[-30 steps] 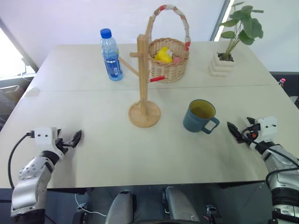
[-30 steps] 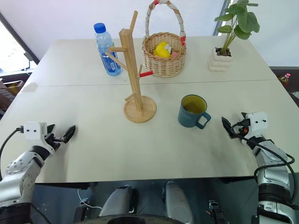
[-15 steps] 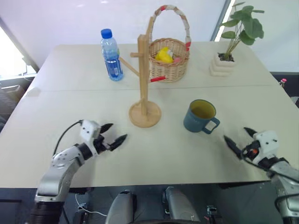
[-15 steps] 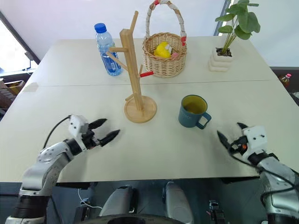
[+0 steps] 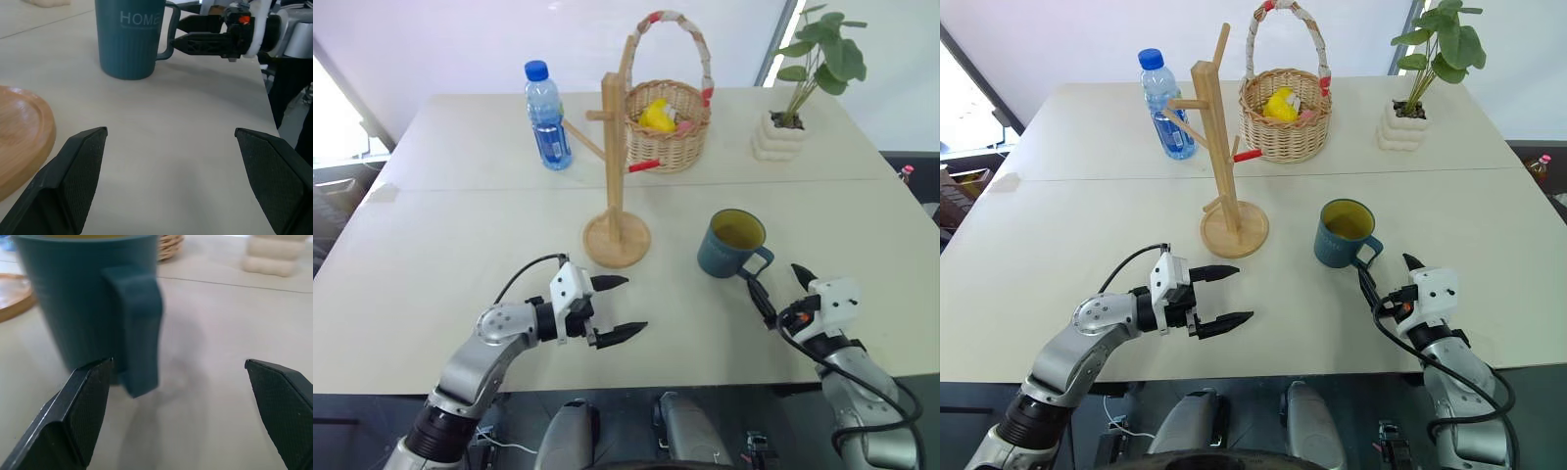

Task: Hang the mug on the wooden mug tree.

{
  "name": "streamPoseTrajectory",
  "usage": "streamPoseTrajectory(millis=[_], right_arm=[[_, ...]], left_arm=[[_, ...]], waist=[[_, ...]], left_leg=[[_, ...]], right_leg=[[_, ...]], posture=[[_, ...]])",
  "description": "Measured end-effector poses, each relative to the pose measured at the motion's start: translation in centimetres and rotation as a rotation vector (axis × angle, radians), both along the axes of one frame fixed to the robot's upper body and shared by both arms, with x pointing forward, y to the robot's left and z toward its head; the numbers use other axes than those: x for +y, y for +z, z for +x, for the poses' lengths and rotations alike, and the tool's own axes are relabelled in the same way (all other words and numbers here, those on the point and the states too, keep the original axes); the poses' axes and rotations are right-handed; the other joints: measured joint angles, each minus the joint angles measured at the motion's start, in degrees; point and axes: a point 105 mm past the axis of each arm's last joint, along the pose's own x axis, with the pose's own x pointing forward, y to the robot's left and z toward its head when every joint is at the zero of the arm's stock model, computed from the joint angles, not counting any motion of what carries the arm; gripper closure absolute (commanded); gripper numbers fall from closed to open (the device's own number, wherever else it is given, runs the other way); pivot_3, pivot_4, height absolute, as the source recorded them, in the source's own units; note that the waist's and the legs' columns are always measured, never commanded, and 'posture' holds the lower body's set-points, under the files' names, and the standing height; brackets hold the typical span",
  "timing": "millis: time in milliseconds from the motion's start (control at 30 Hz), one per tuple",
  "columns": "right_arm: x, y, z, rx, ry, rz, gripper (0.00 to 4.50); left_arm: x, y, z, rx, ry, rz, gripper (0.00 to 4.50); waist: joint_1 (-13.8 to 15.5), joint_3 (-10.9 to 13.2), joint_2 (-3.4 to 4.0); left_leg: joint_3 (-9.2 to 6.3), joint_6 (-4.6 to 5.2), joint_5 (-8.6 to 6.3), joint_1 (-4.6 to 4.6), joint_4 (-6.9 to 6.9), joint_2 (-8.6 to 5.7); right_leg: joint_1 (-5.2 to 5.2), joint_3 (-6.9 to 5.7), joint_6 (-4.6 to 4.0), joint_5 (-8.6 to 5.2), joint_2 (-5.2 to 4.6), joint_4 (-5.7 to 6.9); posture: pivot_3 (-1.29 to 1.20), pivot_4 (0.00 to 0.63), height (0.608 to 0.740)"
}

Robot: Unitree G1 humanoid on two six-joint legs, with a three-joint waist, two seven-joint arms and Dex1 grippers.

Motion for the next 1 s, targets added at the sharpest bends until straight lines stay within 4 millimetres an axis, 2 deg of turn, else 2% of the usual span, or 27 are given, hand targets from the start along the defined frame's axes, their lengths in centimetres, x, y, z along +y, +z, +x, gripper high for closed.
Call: streamPoseTrajectory(millis=[333, 567, 633, 700, 900, 1000], right_arm=[[-0.3, -0.1, 1.5, -0.03, -0.074, 0.028, 0.07], [0.1, 0.0, 2.3, -0.041, -0.09, 0.045, 0.07], [0.4, 0.1, 2.6, -0.041, -0.083, 0.049, 0.59], [0.6, 0.0, 2.7, -0.035, -0.073, 0.051, 1.34], [1.5, -0.4, 2.8, -0.019, -0.029, 0.059, 4.46], [2.1, -0.6, 2.7, -0.01, -0.005, 0.062, 4.49]], left_arm=[[-0.3, 0.7, -0.2, -0.027, 0.002, -0.01, 0.0], [-0.3, 0.4, -0.3, -0.016, 0.015, -0.015, 0.0], [-0.2, 0.4, -0.3, -0.016, 0.019, -0.015, 0.0], [-0.2, 0.5, -0.3, -0.019, 0.023, -0.016, 0.0], [-0.2, 0.4, -0.6, -0.017, 0.028, -0.016, 0.0], [-0.2, 0.4, -0.6, -0.016, 0.029, -0.014, 0.0]], waist=[[-0.1, 0.0, 0.01], [-0.1, 0.0, 0.01], [-0.1, 0.0, 0.01], [-0.1, 0.0, 0.01], [-0.1, 0.0, 0.01], [-0.1, 0.0, 0.02]], left_leg=[[0.0, 0.01, 0.0, 0.04, 0.0, 0.0], [0.0, 0.01, 0.0, 0.04, 0.01, 0.0], [0.01, 0.01, 0.01, 0.04, 0.01, 0.0], [0.0, 0.01, 0.0, 0.04, 0.01, 0.0], [0.0, 0.01, 0.0, 0.04, 0.01, 0.0], [0.01, 0.01, 0.01, 0.04, 0.01, 0.0]], right_leg=[[0.01, 0.0, 0.01, 0.0, 0.05, 0.03], [0.02, 0.0, 0.01, 0.0, 0.05, 0.03], [0.02, 0.0, 0.01, 0.0, 0.05, 0.04], [0.01, 0.0, 0.01, 0.0, 0.05, 0.04], [0.01, 0.0, 0.01, 0.0, 0.05, 0.04], [0.02, 0.0, 0.01, 0.01, 0.05, 0.04]], posture=[[0.0, 0.15, 0.74], [0.0, 0.15, 0.74], [0.0, 0.15, 0.74], [0.0, 0.15, 0.74], [0.0, 0.15, 0.74], [0.0, 0.15, 0.74]])
